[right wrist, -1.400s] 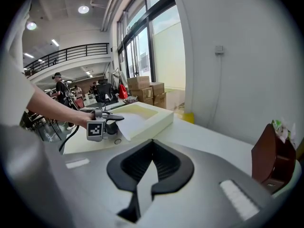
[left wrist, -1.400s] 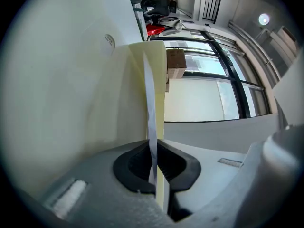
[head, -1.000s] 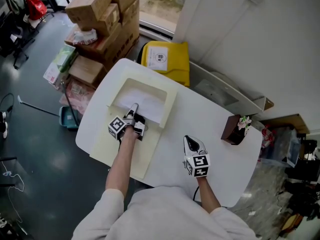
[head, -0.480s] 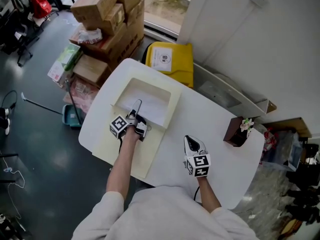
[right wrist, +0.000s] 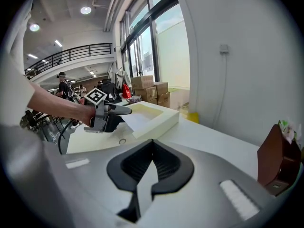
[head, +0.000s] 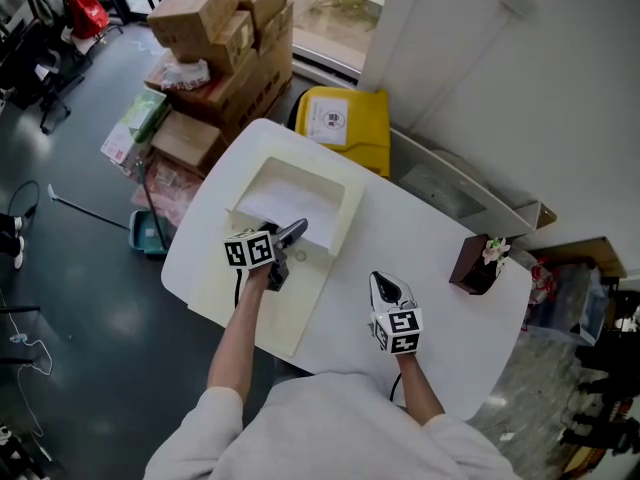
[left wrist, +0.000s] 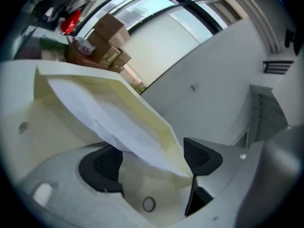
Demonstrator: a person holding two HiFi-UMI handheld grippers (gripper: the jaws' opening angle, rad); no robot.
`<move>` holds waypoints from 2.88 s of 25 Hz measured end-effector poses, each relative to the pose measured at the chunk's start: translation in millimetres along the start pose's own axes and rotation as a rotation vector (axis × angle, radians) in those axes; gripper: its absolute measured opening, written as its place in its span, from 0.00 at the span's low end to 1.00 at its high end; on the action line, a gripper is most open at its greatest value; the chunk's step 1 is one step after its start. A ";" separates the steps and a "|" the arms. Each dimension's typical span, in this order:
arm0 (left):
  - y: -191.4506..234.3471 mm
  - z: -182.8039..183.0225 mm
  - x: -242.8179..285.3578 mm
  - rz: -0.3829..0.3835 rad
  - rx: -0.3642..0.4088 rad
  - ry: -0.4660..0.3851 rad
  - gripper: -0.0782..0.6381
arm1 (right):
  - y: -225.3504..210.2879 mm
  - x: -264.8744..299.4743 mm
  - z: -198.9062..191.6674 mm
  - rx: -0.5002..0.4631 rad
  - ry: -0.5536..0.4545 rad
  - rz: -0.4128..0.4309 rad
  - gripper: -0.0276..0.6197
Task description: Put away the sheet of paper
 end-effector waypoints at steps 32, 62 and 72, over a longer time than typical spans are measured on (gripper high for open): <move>-34.2 -31.9 -94.1 0.235 0.559 0.122 0.44 | 15.0 -14.5 12.4 -0.010 -0.064 -0.007 0.05; -138.6 -16.5 -236.7 0.350 0.659 -0.306 0.12 | 36.8 -67.9 58.8 -0.098 -0.294 -0.001 0.05; -151.6 -21.7 -256.0 0.372 0.667 -0.362 0.12 | 46.7 -82.6 72.6 -0.134 -0.359 0.003 0.05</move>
Point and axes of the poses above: the fingertips, and each gripper's own axes: x forward along the fingers, y to its left, z out of its top, the point moved 7 cm from there along -x, backward along the fingers, and after that the axes turned 3 degrees about x, right-handed, at the moved point
